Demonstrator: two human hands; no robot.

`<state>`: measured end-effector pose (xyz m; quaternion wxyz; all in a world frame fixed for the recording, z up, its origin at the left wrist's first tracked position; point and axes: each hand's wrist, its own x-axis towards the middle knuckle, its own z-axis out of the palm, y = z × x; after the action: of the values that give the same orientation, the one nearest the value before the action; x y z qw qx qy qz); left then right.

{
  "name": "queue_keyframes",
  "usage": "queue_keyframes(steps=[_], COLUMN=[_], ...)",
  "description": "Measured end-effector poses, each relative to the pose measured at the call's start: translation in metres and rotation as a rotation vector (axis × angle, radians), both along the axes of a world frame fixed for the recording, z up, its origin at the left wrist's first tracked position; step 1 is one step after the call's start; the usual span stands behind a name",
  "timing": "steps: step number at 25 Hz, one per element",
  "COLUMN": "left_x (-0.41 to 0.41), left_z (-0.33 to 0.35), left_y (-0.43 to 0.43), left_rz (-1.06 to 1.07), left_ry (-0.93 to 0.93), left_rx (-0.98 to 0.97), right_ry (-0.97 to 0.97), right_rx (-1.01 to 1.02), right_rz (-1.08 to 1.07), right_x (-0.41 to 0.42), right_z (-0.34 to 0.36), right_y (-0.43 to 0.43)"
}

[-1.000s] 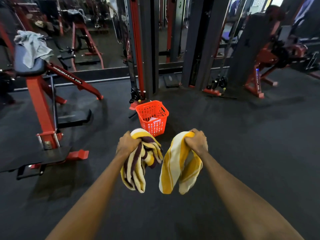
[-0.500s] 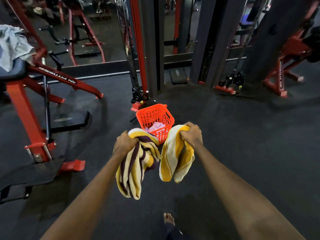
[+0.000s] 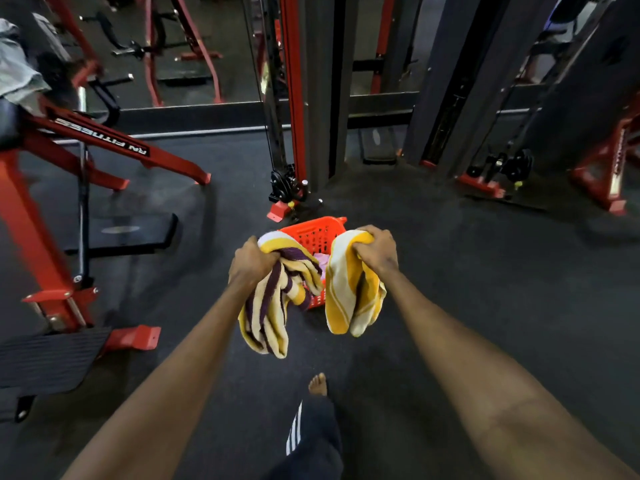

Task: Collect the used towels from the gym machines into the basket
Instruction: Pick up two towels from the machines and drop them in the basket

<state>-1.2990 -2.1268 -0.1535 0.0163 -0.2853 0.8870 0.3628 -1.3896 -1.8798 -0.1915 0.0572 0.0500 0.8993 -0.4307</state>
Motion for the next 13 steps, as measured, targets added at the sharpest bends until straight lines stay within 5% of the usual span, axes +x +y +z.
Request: queue_keyframes(steps=[13], left_x=[-0.194], left_z=[-0.041], left_y=[-0.053], left_rz=[0.127], left_ry=[-0.031], left_rx=[0.109], right_ry=[-0.054], right_rx=[0.008], right_rz=[0.148], right_x=[-0.225], right_z=[-0.053], right_y=[-0.099])
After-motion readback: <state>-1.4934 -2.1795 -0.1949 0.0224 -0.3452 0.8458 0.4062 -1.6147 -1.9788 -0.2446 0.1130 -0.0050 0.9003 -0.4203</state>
